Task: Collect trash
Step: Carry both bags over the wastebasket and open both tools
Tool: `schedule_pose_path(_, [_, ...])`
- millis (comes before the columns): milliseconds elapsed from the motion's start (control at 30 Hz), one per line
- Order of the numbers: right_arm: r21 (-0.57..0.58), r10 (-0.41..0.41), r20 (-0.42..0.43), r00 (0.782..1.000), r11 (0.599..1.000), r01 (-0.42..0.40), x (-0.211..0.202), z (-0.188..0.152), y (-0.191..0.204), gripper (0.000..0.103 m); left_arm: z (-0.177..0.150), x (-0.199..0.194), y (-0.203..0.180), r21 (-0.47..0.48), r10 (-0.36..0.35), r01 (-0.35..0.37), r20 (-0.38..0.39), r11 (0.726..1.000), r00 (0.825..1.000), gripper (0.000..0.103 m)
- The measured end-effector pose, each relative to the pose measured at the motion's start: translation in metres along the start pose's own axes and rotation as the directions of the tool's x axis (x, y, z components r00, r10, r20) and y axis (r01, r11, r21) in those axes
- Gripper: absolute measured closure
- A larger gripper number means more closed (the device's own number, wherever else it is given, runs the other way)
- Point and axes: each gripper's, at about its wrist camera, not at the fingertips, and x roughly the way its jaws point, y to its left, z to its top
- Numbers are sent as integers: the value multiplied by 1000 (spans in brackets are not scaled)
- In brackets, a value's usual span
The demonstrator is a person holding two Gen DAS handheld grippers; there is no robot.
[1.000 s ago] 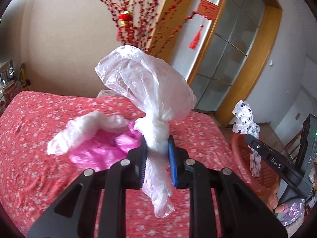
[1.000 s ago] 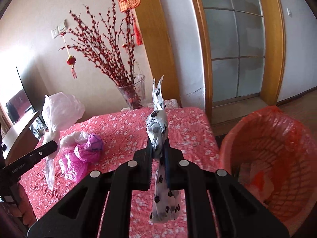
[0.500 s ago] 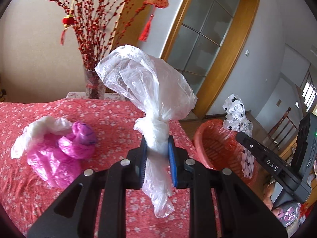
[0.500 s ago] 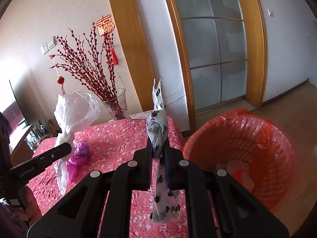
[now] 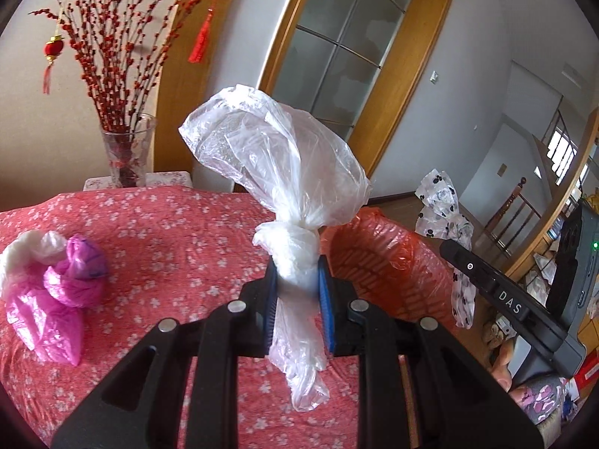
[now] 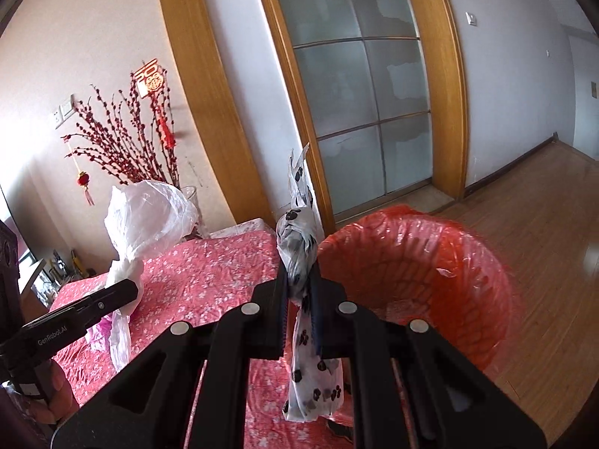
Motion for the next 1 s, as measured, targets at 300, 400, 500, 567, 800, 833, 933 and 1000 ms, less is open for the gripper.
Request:
schedule_pose_path(300, [38, -42, 24, 999, 998, 41, -8, 6, -28, 92, 1, 25, -38, 49, -71, 72, -26, 996, 997, 82])
schedule_pose_path(400, [59, -54, 33, 998, 997, 52, -11, 9, -39, 92, 3, 35, -50, 57, -98, 100, -35, 993, 995, 82])
schedule_pose_path(500, [94, -59, 33, 998, 994, 55, -9, 11, -53, 92, 5, 44, -60, 59, -120, 122, -46, 991, 992, 82])
schedule_pose_path(567, [121, -68, 33, 997, 991, 64, -8, 12, -64, 92, 6, 53, -66, 60, -135, 139, -58, 989, 989, 82])
schedule_pose_path(800, [152, -97, 27, 995, 984, 92, -2, 12, -83, 92, 10, 81, -86, 64, -164, 170, -91, 983, 982, 82])
schedule_pose_path(833, [154, -100, 25, 995, 984, 95, 0, 12, -85, 92, 12, 86, -87, 64, -167, 174, -95, 983, 981, 82])
schedule_pose_path(933, [161, -107, 22, 994, 982, 102, 2, 12, -91, 92, 12, 99, -92, 69, -176, 185, -112, 980, 978, 81])
schedule_pose_path(1000, [175, -108, 18, 994, 979, 103, 6, 13, -97, 92, 12, 106, -96, 69, -182, 192, -121, 979, 976, 80])
